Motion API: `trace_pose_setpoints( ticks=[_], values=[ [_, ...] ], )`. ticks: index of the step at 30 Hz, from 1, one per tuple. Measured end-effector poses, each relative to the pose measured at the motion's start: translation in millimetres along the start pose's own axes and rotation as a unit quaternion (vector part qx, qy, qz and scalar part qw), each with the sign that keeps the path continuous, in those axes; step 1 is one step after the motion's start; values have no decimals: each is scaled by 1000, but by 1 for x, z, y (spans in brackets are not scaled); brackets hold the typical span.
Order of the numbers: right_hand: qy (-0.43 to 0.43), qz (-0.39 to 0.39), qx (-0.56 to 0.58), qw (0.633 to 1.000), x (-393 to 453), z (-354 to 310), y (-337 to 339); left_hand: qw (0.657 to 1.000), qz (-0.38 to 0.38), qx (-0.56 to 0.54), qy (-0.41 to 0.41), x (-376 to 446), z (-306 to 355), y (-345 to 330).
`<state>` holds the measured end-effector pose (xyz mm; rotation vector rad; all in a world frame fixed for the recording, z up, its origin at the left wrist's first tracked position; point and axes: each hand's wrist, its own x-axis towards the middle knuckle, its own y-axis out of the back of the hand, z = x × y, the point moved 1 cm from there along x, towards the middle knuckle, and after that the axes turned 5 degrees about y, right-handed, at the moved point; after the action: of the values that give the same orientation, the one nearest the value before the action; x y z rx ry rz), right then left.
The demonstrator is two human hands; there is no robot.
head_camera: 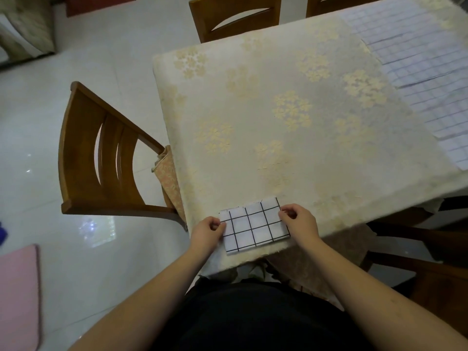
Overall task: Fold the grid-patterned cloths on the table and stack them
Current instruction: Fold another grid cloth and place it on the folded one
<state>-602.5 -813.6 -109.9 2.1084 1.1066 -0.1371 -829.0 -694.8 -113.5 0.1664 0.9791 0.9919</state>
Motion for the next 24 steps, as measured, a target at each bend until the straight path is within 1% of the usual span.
trace_pose_setpoints(
  ticks=[7, 9, 11, 12, 13, 14, 15, 16, 17, 18, 19, 20, 22, 24],
  values=[
    [8, -11, 5, 1000, 4, 4, 0, 999, 19, 28, -10, -3, -1, -2],
    [21, 4, 3, 1000, 3, 5, 1, 999, 42, 17, -24, -6, 0, -3],
    [43, 35, -7, 998, 2, 5, 3, 997, 76, 3, -34, -11, 2, -4],
    [60, 47, -20, 997, 2, 4, 4, 994, 97, 13, -42, -14, 2, -5],
    [86, 54, -43, 994, 2, 5, 4, 989, 121, 43, -70, -16, 2, -5],
    [123, 56, -74, 988, 2, 6, 3, 977, 143, 93, -130, -17, 1, -6],
    [167, 51, -111, 978, 1, 6, 1, 953, 154, 149, -216, -18, 0, -8],
    [215, 40, -152, 964, -1, 5, -2, 916, 151, 211, -305, -18, -2, -12],
    [260, 26, -196, 945, -3, 5, -7, 874, 136, 273, -377, -17, -4, -16],
    [299, 16, -239, 924, -5, 4, -13, 836, 110, 331, -424, -13, -7, -21],
    [327, 7, -280, 903, -7, 3, -20, 806, 81, 377, -448, -11, -9, -26],
    [344, -5, -319, 883, -7, 3, -26, 789, 52, 410, -455, -8, -11, -31],
    [354, -41, -383, 852, -7, 2, -38, 774, 12, 448, -446, -3, -12, -36],
    [344, -70, -414, 840, -4, 6, -44, 768, -13, 478, -425, 2, -10, -38]
  ],
)
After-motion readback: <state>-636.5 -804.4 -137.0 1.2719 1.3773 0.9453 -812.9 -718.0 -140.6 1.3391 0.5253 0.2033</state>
